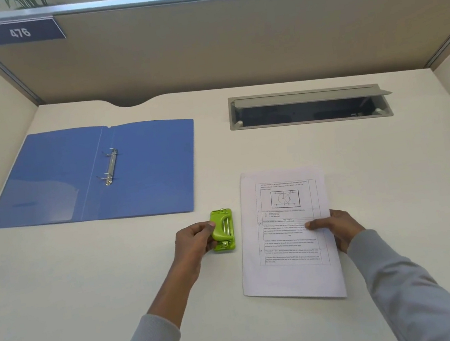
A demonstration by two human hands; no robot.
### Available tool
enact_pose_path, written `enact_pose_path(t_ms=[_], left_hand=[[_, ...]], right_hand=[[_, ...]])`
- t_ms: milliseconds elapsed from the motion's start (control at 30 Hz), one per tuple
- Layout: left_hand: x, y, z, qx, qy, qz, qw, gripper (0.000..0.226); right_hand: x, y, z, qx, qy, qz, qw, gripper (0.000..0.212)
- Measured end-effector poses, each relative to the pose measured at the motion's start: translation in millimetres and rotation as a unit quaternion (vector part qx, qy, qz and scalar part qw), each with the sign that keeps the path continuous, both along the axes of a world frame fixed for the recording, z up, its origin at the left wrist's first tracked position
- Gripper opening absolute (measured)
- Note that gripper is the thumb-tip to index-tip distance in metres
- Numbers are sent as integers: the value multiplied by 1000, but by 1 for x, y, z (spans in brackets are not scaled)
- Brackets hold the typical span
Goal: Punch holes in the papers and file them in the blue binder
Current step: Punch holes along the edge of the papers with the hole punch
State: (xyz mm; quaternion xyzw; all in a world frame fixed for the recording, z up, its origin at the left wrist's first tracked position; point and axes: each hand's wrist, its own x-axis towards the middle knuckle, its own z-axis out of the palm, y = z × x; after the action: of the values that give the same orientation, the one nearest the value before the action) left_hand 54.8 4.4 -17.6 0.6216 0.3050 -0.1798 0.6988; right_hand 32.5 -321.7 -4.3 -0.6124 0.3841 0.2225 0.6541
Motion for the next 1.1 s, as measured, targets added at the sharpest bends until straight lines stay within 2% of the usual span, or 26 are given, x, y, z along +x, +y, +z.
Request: enact_pose_path(t_ms=[567,767,800,867,933,967,1033,1100], left_hand=[[-1,2,-6,-4,18,-34,999,6],[0,7,1,-9,19,-48,999,16],[0,8,2,10,12,-48,999,20],[1,10,5,118,-27,-47,991,24],[1,11,16,231,-95,-50,967,22],[1,9,23,255,-129,-55,957,21],[2,1,39,256,-174,-75,948,21],[4,-10,50,219,-183,-101,953,28]], right_hand=[[-4,4,2,-16,3,-11,1000,41],[-6,4,5,-15,6,-7,1000,41],[-6,4,6,-14,6,-7,1000,41],[-6,4,8,-13,5,-9,1000,42],[-6,4,10,-10,-2,-7,1000,42],[-6,5,12,-7,-8,-5,1000,42],[-4,6,17,4,-24,-4,1000,42],[-1,7,24,15,-46,-1,999,42]])
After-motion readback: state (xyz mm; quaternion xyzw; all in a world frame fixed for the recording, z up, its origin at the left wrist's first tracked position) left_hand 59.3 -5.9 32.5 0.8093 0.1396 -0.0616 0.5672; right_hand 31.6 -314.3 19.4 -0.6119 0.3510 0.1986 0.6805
